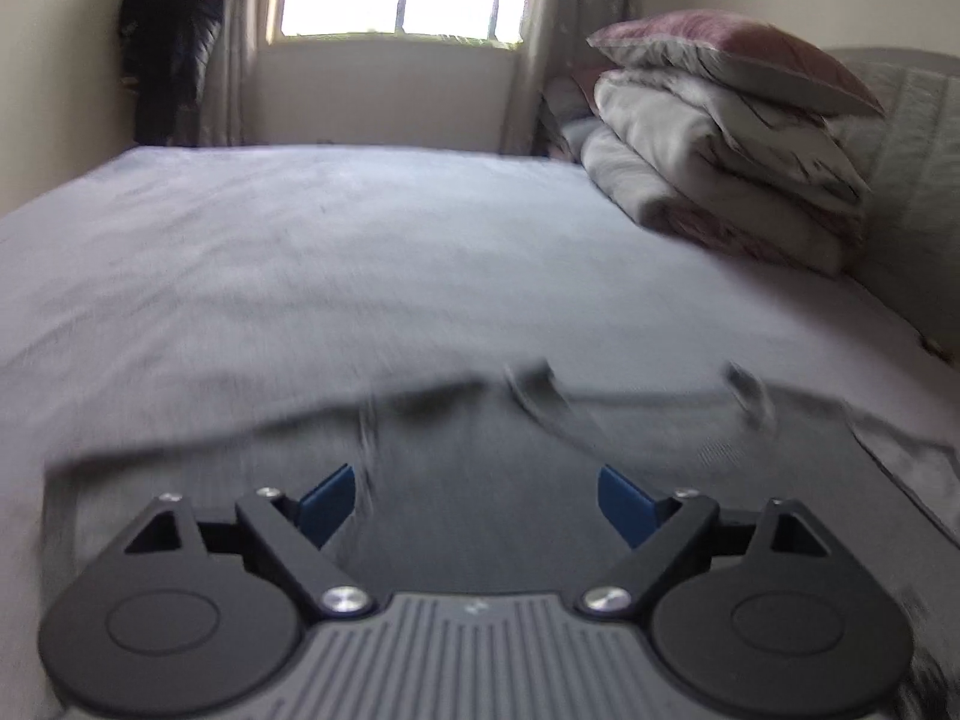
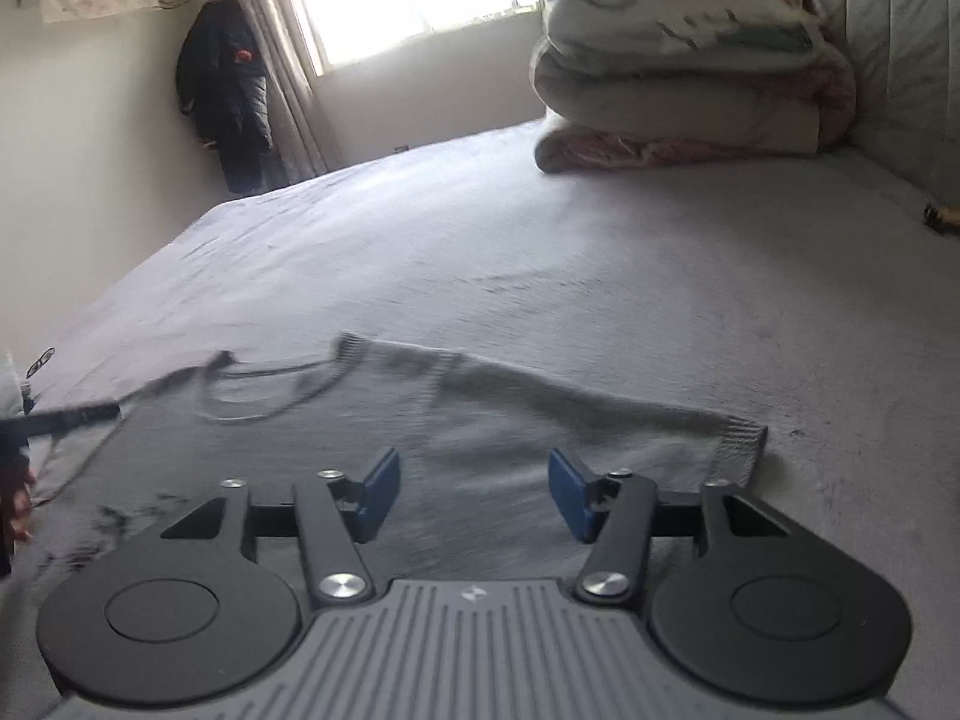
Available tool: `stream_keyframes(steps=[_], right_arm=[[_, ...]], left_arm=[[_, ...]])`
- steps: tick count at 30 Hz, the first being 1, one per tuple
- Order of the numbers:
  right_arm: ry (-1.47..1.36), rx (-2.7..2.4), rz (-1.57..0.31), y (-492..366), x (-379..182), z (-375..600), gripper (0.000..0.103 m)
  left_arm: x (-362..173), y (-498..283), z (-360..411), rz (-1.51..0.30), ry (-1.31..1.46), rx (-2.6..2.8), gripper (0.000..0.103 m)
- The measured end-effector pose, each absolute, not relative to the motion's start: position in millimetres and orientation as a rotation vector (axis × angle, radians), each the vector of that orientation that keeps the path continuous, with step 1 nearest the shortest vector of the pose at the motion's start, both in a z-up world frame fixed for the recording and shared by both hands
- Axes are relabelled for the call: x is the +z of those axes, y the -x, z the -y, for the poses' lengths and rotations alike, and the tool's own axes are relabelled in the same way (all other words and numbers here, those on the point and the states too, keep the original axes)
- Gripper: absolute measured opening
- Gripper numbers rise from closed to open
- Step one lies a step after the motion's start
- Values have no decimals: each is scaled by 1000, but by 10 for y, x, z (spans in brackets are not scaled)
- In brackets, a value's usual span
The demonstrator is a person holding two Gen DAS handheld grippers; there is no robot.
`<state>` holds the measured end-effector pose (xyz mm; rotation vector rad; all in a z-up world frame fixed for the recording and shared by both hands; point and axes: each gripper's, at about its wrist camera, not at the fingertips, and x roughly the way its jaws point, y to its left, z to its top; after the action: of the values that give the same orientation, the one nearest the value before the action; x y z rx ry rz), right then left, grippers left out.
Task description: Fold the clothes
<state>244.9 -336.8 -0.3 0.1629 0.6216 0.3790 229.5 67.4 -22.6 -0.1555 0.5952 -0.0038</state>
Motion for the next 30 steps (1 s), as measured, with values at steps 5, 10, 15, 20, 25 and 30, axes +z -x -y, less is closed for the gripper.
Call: stream_keyframes(steps=[5,10,15,20,25,30], right_arm=[[-254,379,-674,-2037,-72,2999,72],[-66,343,-746,-1541,-360,2560,73],[91,350,-712,-984,-401,2403,73],[99,351,-715,-605,-412,2530,74],[114,347,-684,-233,-451,2665,75],[119,356,-649,134,-475,2832,75]], left_arm=[[-259,-1783,-568,-635,190,-62,90],[-382,-1208,-533,-634,195,-104,90],[-505,-633,-497,-633,201,-145,92],[-548,-149,-605,-621,225,-165,95],[-607,248,-721,-603,209,-186,95],[-608,572,-743,-625,142,-209,95]])
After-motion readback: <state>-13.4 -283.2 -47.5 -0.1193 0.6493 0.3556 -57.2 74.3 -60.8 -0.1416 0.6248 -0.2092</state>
